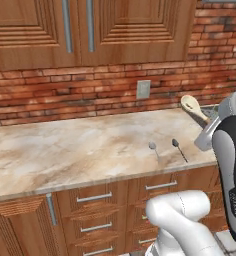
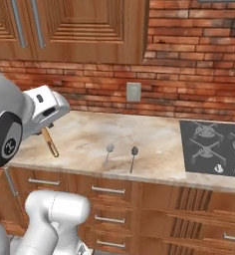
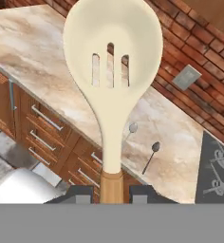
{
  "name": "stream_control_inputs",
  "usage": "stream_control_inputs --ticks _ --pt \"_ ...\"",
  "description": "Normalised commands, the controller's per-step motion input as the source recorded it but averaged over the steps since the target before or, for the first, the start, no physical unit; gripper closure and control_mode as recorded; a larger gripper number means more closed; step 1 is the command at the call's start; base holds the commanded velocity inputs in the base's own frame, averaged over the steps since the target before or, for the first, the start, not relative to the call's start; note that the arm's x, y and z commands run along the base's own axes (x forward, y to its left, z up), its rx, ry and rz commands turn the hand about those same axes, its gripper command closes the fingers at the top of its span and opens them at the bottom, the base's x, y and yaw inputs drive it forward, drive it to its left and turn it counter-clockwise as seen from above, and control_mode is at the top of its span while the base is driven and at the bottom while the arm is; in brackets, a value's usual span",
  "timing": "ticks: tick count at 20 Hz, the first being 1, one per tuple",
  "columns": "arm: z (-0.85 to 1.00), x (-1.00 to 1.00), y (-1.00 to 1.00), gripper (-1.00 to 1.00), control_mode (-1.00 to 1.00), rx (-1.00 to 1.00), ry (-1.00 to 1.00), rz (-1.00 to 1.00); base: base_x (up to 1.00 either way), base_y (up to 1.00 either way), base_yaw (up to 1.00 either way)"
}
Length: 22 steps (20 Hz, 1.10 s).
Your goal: Organize the utensils by type. Pick up the wooden spoons from the counter and place them in the open cabinet. Then pick up the metallic utensils from the counter and place them in the open drawer.
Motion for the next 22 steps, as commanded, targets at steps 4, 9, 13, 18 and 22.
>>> stream_control_inputs --ticks 4,9,13,18,22 --pt "0.00 0.00 0.00 1.00 1.00 0.00 0.00 0.00 -0.94 -0.18 -0.20" --pt "0.00 0.00 0.00 1.00 1.00 0.00 0.00 0.00 -0.40 -0.50 -0.30" --pt "0.00 0.00 0.00 1.00 1.00 0.00 0.00 0.00 0.00 -0.44 -0.77" --pt "0.00 0.00 0.00 1.00 1.00 0.00 0.00 0.00 0.00 -0.29 -0.83" --pt "0.00 0.00 0.00 1.00 1.00 0.00 0.00 0.00 0.00 -0.30 -0.84"
